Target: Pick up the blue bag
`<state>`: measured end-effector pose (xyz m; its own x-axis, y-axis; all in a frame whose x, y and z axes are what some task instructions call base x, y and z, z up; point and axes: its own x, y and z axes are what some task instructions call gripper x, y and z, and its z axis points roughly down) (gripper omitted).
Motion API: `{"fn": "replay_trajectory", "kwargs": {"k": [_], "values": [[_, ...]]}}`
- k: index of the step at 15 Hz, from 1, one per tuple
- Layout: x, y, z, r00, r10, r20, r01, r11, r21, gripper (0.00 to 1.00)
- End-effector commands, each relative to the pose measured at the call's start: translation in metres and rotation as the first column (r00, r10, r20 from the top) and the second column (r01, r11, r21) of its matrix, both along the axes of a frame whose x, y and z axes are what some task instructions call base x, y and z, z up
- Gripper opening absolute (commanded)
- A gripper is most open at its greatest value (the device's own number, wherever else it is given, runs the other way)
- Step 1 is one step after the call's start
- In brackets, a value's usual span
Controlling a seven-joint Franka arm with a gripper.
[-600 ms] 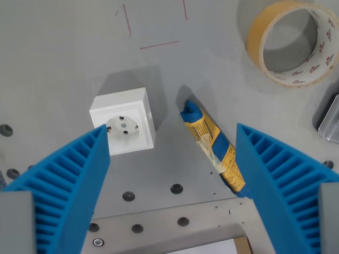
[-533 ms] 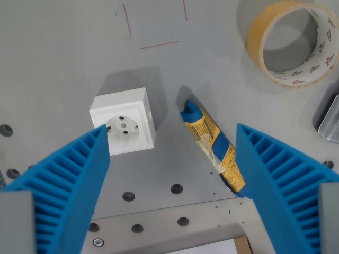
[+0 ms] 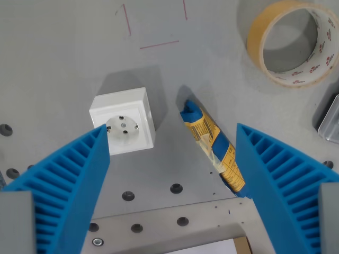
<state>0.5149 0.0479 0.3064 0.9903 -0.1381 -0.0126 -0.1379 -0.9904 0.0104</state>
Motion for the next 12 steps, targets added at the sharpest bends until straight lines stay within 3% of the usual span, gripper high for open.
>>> {"fn": "replay_trajectory", "kwargs": {"k": [1, 7, 12], "values": [[-0.005, -0.002, -0.005, 0.998, 0.062, 0.015, -0.062, 0.998, -0.001, 1.0], [-0.018, -0.011, -0.022, 0.985, 0.163, 0.064, -0.163, 0.987, -0.007, 1.0], [-0.033, -0.017, -0.04, 0.959, 0.266, 0.093, -0.265, 0.964, -0.027, 1.0]]}}
